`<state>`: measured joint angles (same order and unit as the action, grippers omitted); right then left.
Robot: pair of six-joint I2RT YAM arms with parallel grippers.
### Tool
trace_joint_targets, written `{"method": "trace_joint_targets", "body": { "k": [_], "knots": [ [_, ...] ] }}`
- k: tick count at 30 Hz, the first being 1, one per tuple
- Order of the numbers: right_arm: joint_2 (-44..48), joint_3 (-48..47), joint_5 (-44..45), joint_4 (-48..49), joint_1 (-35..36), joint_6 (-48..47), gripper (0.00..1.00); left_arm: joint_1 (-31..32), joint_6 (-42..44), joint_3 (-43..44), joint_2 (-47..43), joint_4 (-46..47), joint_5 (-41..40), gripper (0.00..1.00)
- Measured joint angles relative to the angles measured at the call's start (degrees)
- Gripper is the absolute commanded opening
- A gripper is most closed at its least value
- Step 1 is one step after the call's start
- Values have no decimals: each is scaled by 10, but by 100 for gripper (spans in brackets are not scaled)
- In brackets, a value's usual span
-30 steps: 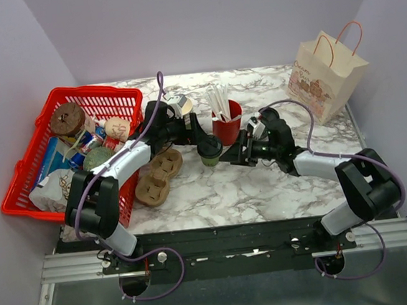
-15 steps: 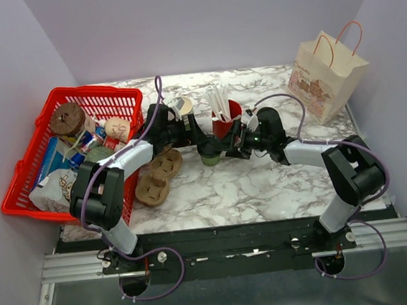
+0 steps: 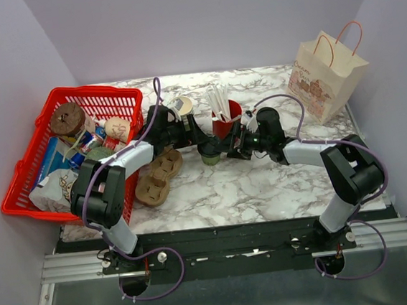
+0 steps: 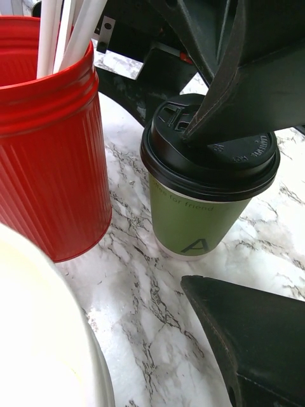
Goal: Pack the takeout coffee
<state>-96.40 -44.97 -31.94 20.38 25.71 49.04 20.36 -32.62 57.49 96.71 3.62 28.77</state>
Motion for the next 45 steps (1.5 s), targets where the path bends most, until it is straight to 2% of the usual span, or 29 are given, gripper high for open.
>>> {"method": "trace_joint_targets", "body": {
  "k": [11, 18, 26, 32, 35, 38, 45],
  "knots": [
    [-2, 0, 10, -2, 1, -5, 94, -4, -24, -14, 10, 35, 13, 87],
    [0, -1, -1, 16, 1, -46, 96, -4, -14, -17, 9, 42, 20, 91],
    [29, -5, -55, -7, 0, -110, 100, -4, 28, -3, -14, -2, 32, 97],
    [52, -5, -86, -29, 0, -136, 100, -10, 55, 14, -49, -36, 45, 98],
    [66, -8, -105, -55, 0, -158, 100, -13, 80, 35, -65, -73, 48, 97],
    [92, -19, -116, -116, -9, -200, 100, -14, 132, 71, -83, -150, 46, 95],
    [146, -42, -110, -274, -94, -306, 100, -14, 328, 123, -173, -369, -27, 93]
  ]
}}
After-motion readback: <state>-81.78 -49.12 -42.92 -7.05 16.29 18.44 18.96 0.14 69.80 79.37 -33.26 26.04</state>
